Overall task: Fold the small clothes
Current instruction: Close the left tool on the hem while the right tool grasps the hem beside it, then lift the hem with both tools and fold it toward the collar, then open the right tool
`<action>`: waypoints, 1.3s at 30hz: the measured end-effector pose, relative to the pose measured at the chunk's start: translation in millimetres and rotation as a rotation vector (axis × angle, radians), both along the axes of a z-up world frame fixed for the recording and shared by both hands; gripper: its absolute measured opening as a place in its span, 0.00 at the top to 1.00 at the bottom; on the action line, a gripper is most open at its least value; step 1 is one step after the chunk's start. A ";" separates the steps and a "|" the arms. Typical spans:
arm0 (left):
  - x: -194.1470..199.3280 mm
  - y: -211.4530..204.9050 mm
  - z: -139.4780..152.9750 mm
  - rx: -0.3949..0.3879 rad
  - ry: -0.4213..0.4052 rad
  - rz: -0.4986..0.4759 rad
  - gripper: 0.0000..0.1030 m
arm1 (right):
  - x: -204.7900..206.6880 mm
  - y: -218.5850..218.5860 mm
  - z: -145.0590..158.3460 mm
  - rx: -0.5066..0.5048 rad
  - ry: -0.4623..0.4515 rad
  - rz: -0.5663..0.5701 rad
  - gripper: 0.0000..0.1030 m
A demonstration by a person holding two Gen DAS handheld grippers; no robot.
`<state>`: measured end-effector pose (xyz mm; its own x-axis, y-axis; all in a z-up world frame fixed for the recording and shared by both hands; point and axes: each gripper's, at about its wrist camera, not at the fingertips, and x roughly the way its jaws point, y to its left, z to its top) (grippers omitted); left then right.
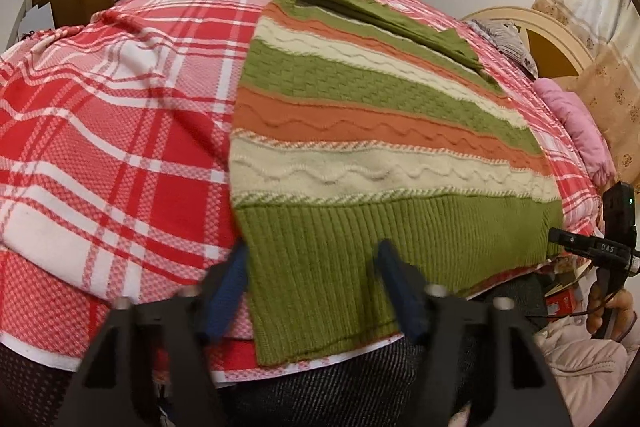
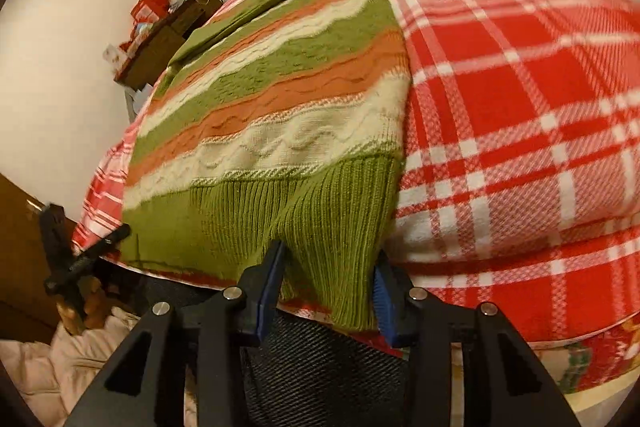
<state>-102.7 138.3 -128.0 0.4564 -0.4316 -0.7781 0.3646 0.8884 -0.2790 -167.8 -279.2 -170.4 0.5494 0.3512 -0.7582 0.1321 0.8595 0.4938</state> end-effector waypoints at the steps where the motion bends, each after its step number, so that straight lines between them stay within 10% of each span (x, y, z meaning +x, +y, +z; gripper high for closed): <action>1: 0.2 0.1 1.2 0.000 0.000 -0.004 0.71 | 0.4 0.7 -0.7 0.004 0.003 0.008 0.59; 4: 2.0 -0.6 2.8 -0.011 0.007 -0.018 0.85 | 1.6 5.3 -1.8 0.015 0.015 0.040 0.92; 18: 51.2 -35.8 65.9 -0.040 -0.127 -0.074 0.91 | 82.9 4.3 95.3 0.009 -0.249 0.093 0.94; 26: 119.3 -26.3 101.5 -0.036 -0.205 -0.028 0.90 | 145.2 -20.9 78.1 -0.084 -0.215 -0.059 0.94; 29: 125.7 -15.8 112.4 0.025 -0.264 -0.036 0.83 | 155.4 -25.0 57.0 -0.090 -0.165 -0.093 0.94; 33: 114.8 7.0 109.6 0.082 -0.296 -0.093 0.38 | 157.3 -27.0 46.2 -0.086 -0.151 -0.098 0.94; 39: 86.4 11.9 94.6 0.056 -0.273 -0.255 0.21 | 158.0 -29.1 43.6 -0.066 -0.148 -0.101 0.94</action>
